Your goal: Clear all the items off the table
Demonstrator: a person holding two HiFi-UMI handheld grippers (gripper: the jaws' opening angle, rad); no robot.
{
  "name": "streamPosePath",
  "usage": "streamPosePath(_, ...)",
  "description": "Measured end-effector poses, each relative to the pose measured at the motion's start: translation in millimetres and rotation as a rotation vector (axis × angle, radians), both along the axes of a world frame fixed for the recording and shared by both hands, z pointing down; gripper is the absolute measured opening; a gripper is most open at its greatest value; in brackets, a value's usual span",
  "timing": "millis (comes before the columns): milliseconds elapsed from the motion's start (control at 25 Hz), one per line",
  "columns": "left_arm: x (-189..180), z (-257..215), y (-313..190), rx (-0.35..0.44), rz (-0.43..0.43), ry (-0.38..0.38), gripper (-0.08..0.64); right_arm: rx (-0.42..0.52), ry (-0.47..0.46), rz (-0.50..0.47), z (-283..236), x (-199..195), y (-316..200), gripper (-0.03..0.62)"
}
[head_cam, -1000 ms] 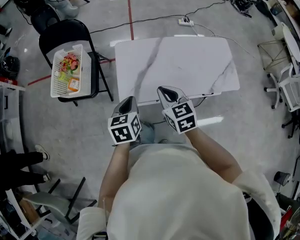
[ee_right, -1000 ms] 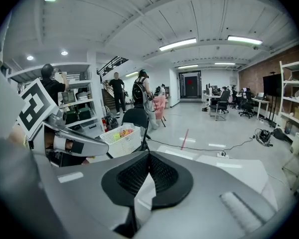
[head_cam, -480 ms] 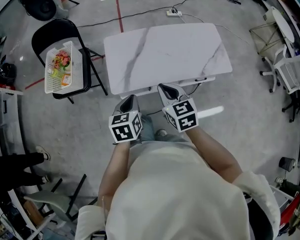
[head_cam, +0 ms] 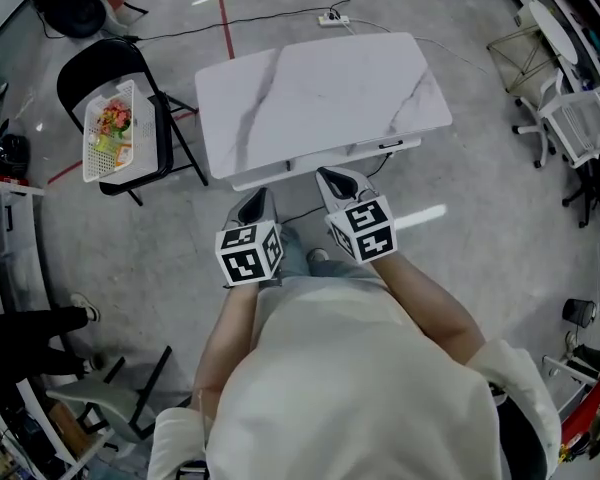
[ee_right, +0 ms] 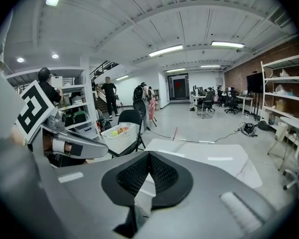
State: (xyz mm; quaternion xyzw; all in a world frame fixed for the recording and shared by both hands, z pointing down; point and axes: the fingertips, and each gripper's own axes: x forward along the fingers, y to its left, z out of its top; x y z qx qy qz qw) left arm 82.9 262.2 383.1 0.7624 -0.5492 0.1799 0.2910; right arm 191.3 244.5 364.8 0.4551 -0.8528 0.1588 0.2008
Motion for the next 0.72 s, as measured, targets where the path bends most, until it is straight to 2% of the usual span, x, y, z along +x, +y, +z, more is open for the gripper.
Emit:
streamPosePath(360,19,1,28,-0.001,0.021,-0.003,0.009,0.003,0.018,-0.003,2,18,30,-0.002)
streamPosePath(720,19,-3,37,0.013,0.041,-0.011,0.009,0.014,0.002,0.008,0,15,38,-0.002)
